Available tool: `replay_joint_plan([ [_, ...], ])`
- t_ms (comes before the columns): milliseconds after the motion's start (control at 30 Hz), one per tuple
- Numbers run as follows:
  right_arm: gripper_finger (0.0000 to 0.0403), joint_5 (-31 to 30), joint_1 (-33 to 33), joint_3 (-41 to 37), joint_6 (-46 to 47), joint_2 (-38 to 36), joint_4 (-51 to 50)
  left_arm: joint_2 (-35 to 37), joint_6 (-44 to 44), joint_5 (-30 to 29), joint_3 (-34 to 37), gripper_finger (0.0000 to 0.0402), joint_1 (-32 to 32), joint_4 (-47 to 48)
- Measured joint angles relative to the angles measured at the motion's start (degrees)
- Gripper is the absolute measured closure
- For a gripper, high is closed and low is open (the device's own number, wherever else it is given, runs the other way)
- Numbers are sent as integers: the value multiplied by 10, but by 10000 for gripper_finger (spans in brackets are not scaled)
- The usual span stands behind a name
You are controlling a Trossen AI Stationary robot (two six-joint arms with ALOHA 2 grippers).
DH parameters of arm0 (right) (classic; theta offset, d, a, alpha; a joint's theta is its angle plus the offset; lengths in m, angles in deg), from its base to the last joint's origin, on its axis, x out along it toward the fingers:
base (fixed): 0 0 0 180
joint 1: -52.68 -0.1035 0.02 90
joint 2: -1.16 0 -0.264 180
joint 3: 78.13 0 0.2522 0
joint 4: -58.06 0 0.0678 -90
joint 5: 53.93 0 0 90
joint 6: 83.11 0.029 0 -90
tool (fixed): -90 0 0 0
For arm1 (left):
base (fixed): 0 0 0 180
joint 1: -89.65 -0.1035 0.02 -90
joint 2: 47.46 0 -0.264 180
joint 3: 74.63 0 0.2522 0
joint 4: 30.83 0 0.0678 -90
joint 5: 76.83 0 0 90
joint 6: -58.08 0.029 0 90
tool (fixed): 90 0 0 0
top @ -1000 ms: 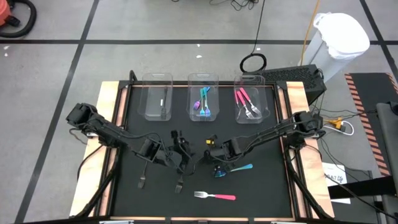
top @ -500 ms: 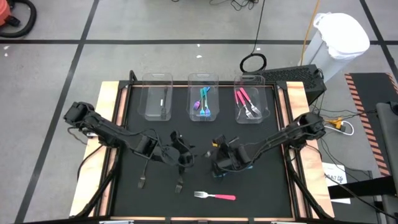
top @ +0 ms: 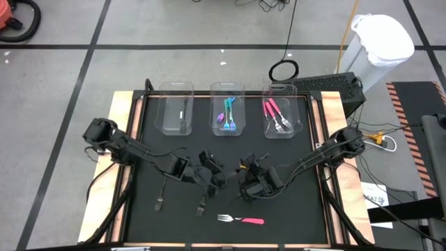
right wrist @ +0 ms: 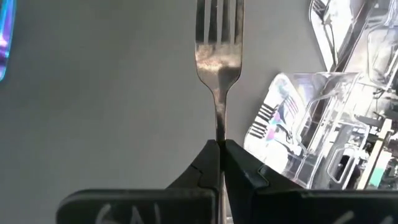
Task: Sort silverware by color (type)
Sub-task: Put the black fork into the left transparent bin
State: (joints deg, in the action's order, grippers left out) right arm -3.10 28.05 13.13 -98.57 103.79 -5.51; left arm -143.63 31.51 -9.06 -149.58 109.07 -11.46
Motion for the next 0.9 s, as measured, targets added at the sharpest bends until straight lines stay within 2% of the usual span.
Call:
replay_joint_plan([
  [133, 399, 0, -2, 0, -2, 0, -1, -14, -1, 56, 0, 94, -19, -19],
  [300, 399, -5, -4, 0, -7, 0, -2, -21, -2, 89, 0, 112, -58, -20],
  [467, 399, -57, -10, 0, -27, 0, -1, -25, -6, 155, 0, 122, -97, -22],
  [600, 399, -76, -10, 0, -36, 0, -1, -36, -12, 212, -1, 123, -113, -28],
  [700, 399, -78, -10, 0, -39, 0, 0, -46, -12, 228, 0, 123, -115, -44],
  [900, 399, -131, -10, 0, -63, 0, -1, -57, -13, 232, -1, 125, -117, -49],
])
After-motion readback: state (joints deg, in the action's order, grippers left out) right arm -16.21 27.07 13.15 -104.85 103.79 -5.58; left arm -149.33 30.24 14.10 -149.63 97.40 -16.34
